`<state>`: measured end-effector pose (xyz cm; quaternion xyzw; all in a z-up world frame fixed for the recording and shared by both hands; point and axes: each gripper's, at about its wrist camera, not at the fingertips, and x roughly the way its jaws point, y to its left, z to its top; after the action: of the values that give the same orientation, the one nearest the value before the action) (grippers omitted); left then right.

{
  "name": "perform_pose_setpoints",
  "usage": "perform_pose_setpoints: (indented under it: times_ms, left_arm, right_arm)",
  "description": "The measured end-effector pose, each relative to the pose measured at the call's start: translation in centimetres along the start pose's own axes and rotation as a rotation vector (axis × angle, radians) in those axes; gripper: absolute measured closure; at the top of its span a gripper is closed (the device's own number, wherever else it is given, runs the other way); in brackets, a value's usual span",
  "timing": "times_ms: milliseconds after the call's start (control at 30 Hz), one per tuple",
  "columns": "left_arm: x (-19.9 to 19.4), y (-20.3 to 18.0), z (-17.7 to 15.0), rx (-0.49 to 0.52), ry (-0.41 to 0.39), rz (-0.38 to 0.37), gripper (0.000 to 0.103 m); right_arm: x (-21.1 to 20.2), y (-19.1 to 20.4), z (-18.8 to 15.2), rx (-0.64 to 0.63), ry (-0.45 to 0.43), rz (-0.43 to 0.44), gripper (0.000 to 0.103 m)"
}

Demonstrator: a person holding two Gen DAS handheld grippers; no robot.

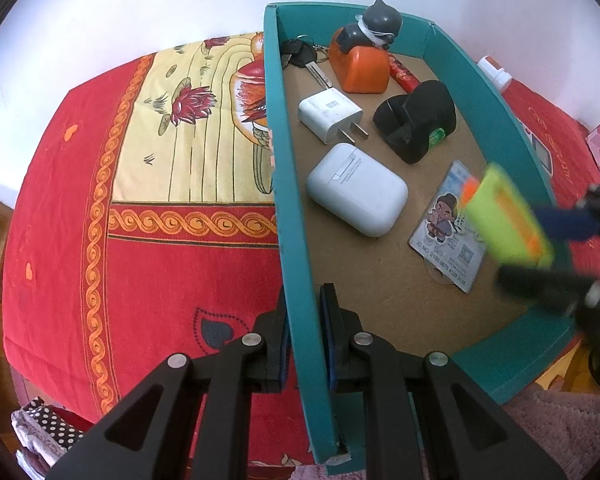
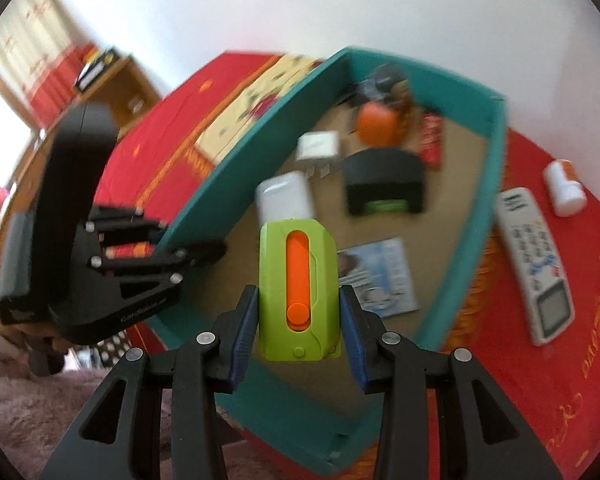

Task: Organize objects
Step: 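Carry the green box cutter into the tray and open the right gripper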

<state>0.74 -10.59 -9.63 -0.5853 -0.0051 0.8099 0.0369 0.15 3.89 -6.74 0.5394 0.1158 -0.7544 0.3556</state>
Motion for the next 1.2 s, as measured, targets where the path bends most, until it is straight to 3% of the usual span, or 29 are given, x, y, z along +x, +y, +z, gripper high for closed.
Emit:
perform_pose_setpoints:
  times_ms: [167,500,933,1067,1200]
  left_arm:
    - [0.0,0.2,0.1,-0.02,0.015,-0.013,0.091]
    - [0.0,0.3,0.2,-0.019,0.022,-0.024,0.091]
    - [-0.1,0.5,0.1,-0.016,0.021,-0.021,0.091]
    - [-0.3,0.4,0.0,-0.022,0.019,-0.023,0.091]
    - [-0.1,0.3,0.1,-0.03,0.017,-0.026,0.091]
  right_arm:
    - [2.0,2.2,0.0,-0.085,0.062,-0.003,0.062]
    - [4.6,3.4,0.0,-0.111,0.145,0.007,0.062]
    - [5.1,3.2,0.5,-0.081,0.169,0.036,0.062]
    - [3.7,3.3,0.3,-0.088,0.143,0.067,0.054]
    - [2.2,2.9,0.4,-0.083,0.109,0.058,0.053]
